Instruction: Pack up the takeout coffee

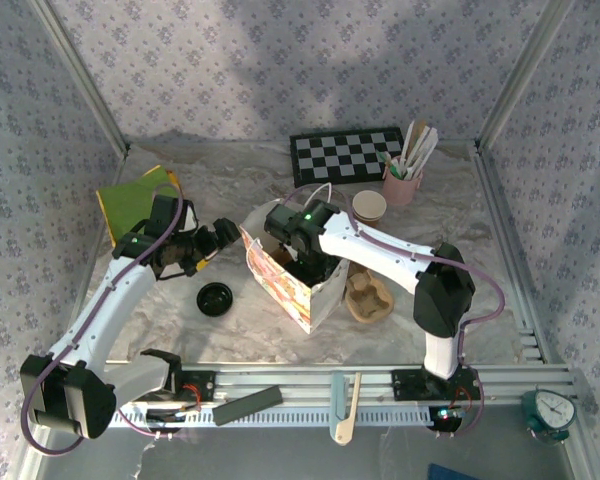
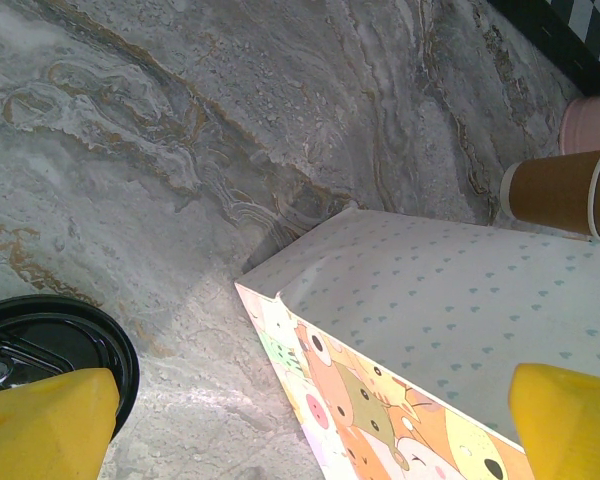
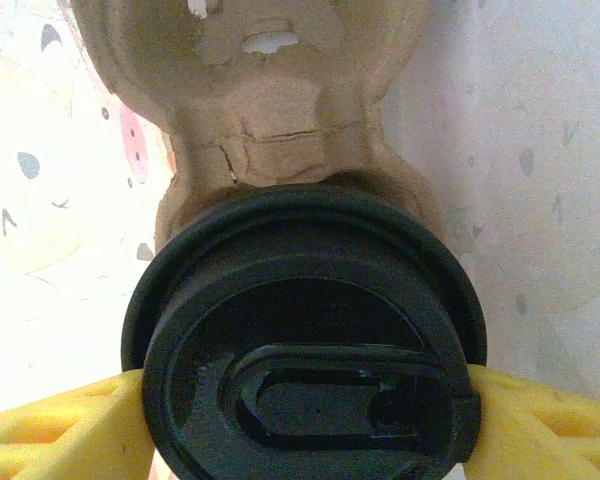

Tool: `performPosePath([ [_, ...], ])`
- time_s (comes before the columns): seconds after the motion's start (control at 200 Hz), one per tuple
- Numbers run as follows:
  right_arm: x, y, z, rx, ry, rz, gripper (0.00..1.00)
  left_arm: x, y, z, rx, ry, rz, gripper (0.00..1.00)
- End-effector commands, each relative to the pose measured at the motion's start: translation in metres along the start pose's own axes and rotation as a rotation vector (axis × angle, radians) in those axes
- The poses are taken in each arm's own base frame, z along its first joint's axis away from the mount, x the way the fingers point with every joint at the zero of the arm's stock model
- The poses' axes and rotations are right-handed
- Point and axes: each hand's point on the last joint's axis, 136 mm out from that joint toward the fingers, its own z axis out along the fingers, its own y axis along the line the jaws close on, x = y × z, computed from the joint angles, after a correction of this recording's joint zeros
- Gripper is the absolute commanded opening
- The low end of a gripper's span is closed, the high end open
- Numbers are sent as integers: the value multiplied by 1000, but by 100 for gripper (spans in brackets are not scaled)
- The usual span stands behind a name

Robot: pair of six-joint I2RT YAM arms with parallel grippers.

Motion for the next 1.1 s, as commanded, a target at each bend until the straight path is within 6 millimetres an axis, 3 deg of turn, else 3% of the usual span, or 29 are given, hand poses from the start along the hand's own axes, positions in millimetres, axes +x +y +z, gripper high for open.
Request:
performPosePath([
  [0.0,0,-1,-10,16,-9,13,75,-5,-13,-7,28,-18,19,100],
  [1.094,0,-1,-13,21,-12,15,78,-7,-15,-7,32,-19,23,100],
])
